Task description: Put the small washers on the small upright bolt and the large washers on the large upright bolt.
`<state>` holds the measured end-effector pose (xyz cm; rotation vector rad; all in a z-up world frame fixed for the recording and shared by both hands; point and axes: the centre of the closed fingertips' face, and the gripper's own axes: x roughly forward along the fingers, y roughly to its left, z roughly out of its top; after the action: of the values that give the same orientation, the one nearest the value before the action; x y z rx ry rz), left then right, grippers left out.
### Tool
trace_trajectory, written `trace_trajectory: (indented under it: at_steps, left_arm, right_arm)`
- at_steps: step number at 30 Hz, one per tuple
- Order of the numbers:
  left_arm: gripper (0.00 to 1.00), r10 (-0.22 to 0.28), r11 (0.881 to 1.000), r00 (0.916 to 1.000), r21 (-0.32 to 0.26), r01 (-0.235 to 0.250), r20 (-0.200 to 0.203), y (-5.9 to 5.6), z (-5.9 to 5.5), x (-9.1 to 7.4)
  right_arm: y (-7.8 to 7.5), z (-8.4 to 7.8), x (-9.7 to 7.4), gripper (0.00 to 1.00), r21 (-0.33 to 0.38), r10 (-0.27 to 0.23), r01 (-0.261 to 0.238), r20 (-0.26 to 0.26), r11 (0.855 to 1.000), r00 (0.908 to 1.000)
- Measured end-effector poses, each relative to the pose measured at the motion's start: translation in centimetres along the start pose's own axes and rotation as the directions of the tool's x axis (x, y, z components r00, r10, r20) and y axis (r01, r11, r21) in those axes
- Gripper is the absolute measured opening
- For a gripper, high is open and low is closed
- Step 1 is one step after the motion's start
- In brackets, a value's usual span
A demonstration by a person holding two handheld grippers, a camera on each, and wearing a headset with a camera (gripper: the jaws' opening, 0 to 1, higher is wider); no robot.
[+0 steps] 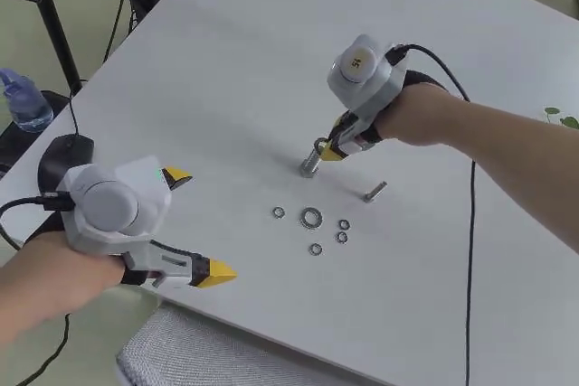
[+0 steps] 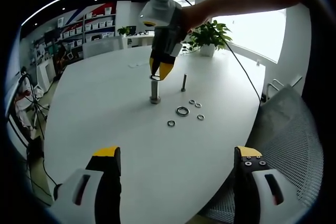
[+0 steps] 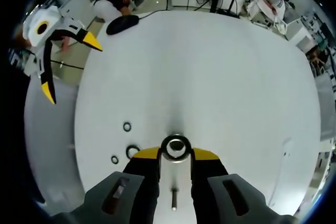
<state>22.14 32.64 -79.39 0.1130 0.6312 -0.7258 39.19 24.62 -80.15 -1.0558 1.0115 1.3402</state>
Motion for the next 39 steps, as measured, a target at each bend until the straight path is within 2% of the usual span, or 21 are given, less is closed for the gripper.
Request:
trace_trajectory:
  at_steps: [5, 9, 12, 19, 24, 31, 39]
  left_arm:
    - [0.87, -0.017, 1.000, 0.9994, 0.001, 0.017, -0.030, -0.5, -0.7, 0.1]
    - [0.87, -0.020, 1.000, 0.9995, -0.003, 0.020, -0.025, -0.5, -0.8, 0.1]
    - [0.86, -0.015, 1.000, 0.9998, -0.004, 0.015, -0.015, -0.3, -0.8, -0.1]
    - [0.86, -0.015, 1.000, 0.9997, -0.012, 0.014, -0.021, 0.0, -0.8, -0.1]
    - [0.86, -0.012, 1.000, 0.9997, -0.016, 0.011, -0.021, 0.1, -0.8, -0.2]
    - [0.85, -0.012, 1.000, 0.9998, -0.021, 0.012, -0.013, 0.1, -0.5, -0.4]
    - [0.84, -0.010, 1.000, 0.9997, -0.023, 0.010, -0.021, 0.1, -0.9, -0.4]
  right_arm:
    - [-0.4, 0.0, 0.4, 0.21, -0.001, 0.001, -0.001, -0.003, 1.000, 1.0000]
    - [-0.7, -0.1, 0.8, 0.21, -0.011, 0.002, -0.003, -0.016, 1.000, 0.9999]
    - [-0.6, 0.0, 0.9, 0.21, -0.008, 0.007, -0.007, -0.015, 1.000, 0.9999]
    - [-0.2, -0.2, 1.5, 0.21, -0.020, 0.010, -0.010, -0.031, 1.000, 0.9995]
    - [-0.7, -0.4, 2.6, 0.21, -0.043, 0.004, -0.006, -0.050, 0.999, 0.9987]
    - [-0.5, -0.5, 3.1, 0.21, -0.045, 0.003, -0.006, -0.057, 0.999, 0.9984]
    - [-0.1, -0.6, 4.0, 0.21, -0.052, 0.003, -0.006, -0.061, 0.999, 0.9981]
